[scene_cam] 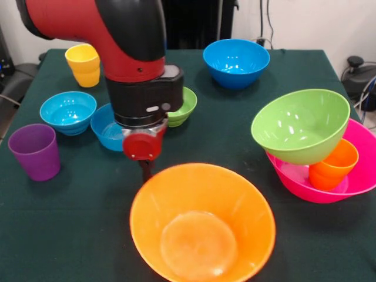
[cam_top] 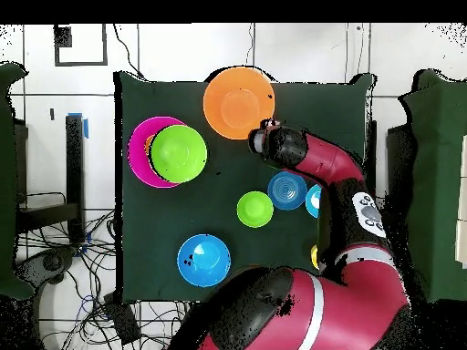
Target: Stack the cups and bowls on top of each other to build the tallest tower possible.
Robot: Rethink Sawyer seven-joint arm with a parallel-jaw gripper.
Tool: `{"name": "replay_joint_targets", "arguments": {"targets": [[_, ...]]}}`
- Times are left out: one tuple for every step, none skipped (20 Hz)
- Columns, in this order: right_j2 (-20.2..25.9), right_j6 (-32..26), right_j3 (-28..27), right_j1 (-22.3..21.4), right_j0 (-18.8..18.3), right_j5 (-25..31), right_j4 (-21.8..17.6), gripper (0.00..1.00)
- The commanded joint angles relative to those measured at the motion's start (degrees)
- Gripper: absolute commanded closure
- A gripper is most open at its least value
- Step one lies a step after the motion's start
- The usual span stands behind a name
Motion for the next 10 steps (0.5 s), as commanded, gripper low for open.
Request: {"name": "replay_joint_targets", "arguments": {"targets": [[9.07,-12.27,-2.68,0.42,1.1,5.85,-2.54,0.0],[9.28,-12.31,-2.62,0.42,0.96,5.77,-2.65,0.0],[9.49,-12.34,-2.56,0.43,0.82,5.69,-2.76,0.0],[9.56,-12.13,-2.69,0.58,0.94,5.42,-2.9,0.0],[9.65,-11.94,-2.73,0.65,1.0,5.38,-2.95,0.0],[9.54,-11.35,-2.81,0.83,1.32,5.07,-2.95,0.0],[9.53,-11.01,-2.88,0.95,1.51,4.95,-2.95,0.0],[9.33,-10.35,-2.98,1.32,1.88,4.22,-3.04,0.0],[9.28,-10.01,-3.16,1.58,2.1,3.95,-3.08,0.0],[8.96,-9.43,-3.77,2.14,2.6,3.66,-3.13,0.0]]}}
